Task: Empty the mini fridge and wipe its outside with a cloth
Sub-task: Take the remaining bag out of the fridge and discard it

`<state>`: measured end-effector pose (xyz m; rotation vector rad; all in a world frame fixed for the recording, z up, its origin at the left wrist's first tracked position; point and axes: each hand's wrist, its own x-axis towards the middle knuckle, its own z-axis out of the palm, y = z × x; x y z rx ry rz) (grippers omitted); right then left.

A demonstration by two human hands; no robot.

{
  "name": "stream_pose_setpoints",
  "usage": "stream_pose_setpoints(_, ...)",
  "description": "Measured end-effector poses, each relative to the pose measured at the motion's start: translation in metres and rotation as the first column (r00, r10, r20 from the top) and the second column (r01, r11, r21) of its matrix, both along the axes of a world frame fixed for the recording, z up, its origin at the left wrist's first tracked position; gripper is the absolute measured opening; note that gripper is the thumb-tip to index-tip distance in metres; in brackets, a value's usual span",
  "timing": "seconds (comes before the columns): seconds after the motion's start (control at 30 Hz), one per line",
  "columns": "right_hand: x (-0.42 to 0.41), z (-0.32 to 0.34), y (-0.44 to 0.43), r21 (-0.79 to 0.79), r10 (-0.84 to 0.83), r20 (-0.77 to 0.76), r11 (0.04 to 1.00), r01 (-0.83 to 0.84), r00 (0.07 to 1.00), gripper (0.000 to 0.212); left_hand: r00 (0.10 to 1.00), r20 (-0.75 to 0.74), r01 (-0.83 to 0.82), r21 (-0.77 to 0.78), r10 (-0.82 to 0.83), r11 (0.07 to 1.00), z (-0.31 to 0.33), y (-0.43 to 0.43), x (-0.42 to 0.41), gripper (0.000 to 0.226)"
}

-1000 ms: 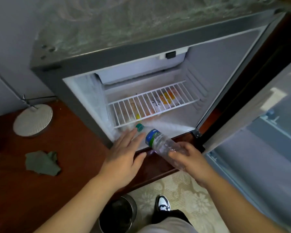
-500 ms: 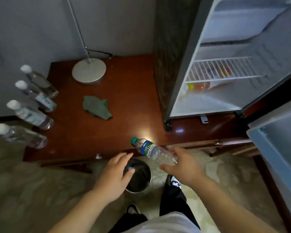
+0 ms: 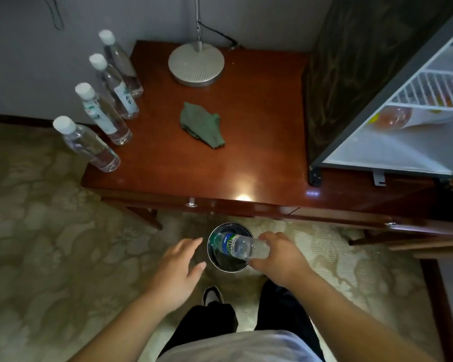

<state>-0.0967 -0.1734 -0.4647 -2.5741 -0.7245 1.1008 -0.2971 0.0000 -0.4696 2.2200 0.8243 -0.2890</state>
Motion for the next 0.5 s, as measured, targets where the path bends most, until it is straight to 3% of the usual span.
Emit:
stream_pose_setpoints(0.17, 0.0, -0.07, 0.024, -0.113, 0.03, 0.014, 0.993, -0.028, 0.999, 0.053, 1.0, -0.024, -0.001, -0.046, 0.0, 0.999, -0.047, 0.0, 0.01, 0.057)
stream_pose_setpoints(0.3, 0.003, -0.112, 0.04, -0.122, 0.016, -0.037, 0.992, -0.021, 0.999, 0.075, 0.998, -0.053, 0.023, -0.059, -0.026, 0.998, -0.085, 0.004, 0.022, 0.058)
stream_pose_setpoints(0.4, 0.007, -0.094, 0.032, -0.057, -0.023, -0.069, 0.998, 0.019, 0.997, 0.075, 0.998, -0.055, 0.023, -0.07, -0.027, 0.997, -0.081, 0.001, 0.03, 0.059)
stream_pose_setpoints(0.5, 0.024, -0.037, 0.002, 0.054, -0.082, -0.051, 0.995, 0.085, 0.995, 0.068, 0.996, -0.027, 0.085, -0.045, -0.086, 0.995, -0.043, -0.01, 0.055, 0.059)
